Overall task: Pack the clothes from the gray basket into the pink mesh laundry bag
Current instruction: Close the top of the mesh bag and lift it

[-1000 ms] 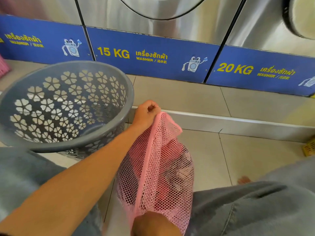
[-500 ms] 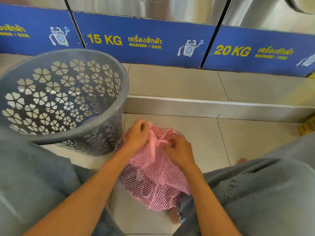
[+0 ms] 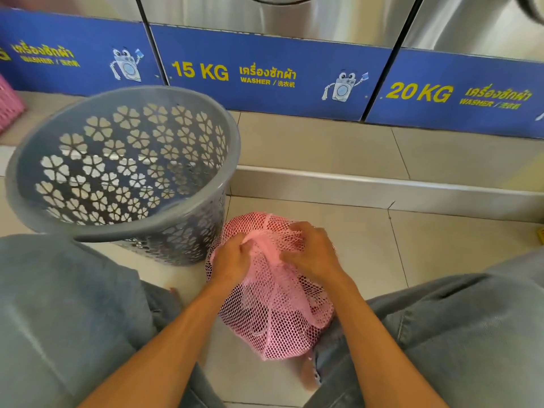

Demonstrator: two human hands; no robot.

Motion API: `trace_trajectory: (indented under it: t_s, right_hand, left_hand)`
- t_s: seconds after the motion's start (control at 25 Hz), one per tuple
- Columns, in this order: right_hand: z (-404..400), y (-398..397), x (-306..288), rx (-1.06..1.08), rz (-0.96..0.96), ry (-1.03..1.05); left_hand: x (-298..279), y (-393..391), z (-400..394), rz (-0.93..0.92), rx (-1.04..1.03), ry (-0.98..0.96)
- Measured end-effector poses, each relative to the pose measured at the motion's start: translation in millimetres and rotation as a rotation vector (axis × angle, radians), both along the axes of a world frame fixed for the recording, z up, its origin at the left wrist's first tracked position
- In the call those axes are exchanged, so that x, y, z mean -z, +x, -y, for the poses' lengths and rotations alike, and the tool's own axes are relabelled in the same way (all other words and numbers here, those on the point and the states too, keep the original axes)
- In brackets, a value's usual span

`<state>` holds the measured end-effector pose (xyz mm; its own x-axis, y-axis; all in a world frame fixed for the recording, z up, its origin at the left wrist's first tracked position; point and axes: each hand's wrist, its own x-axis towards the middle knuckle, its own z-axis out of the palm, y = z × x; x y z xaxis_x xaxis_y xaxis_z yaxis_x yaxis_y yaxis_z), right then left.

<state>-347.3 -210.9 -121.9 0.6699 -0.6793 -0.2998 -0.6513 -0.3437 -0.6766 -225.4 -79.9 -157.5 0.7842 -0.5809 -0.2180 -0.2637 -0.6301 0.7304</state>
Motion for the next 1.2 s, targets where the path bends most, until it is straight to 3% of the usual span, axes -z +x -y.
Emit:
trace_trajectory:
  t_s: [0.08,0.2,0.32,0.4,0.48,0.68,0.84,0.96,1.2]
  right_hand:
    - [-0.5,-13.4,6.7,-0.073,-0.285,-0.074]
    - [-12.7,-29.4,35.8,-0.115,-0.458,0.031]
    - [-22.7,-35.2,54.9,-0.103,-0.420,0.095]
    - [-26.4,-34.5,59.0,-0.081,-0.378,0.025]
    - [-27.6,-33.2,61.9,-0.046,-0.361,-0.056]
    - [-30.7,-25.9,65.4,0.044,-0.361,-0.062]
    - [-33.3,-21.4,71.5,0.102,-0.538,-0.125]
    - [-25.5,-21.8,78.0,0.119,-0.506,0.029]
    - [-16.6,-13.7,81.7,0.212,-0.418,0.076]
  left_hand:
    - [2.8,4.4,1.6,-0.128,-0.125,0.022]
    - [4.3,7.8,8.7,-0.280,-0.330,0.009]
    - [10.4,13.2,14.0,-0.276,-0.369,0.148]
    - [18.5,19.7,11.8,-0.185,-0.328,0.327]
    - [24.9,24.0,8.7,-0.214,-0.289,0.427]
    - [47.7,27.1,4.3,-0.479,-0.251,0.308]
    - [47.2,29.0,1.8,-0.611,-0.355,0.338]
    - [44.9,28.2,-6.9,-0.771,-0.317,0.259]
    - [54.0,23.1,-12.0,-0.709,-0.274,0.188]
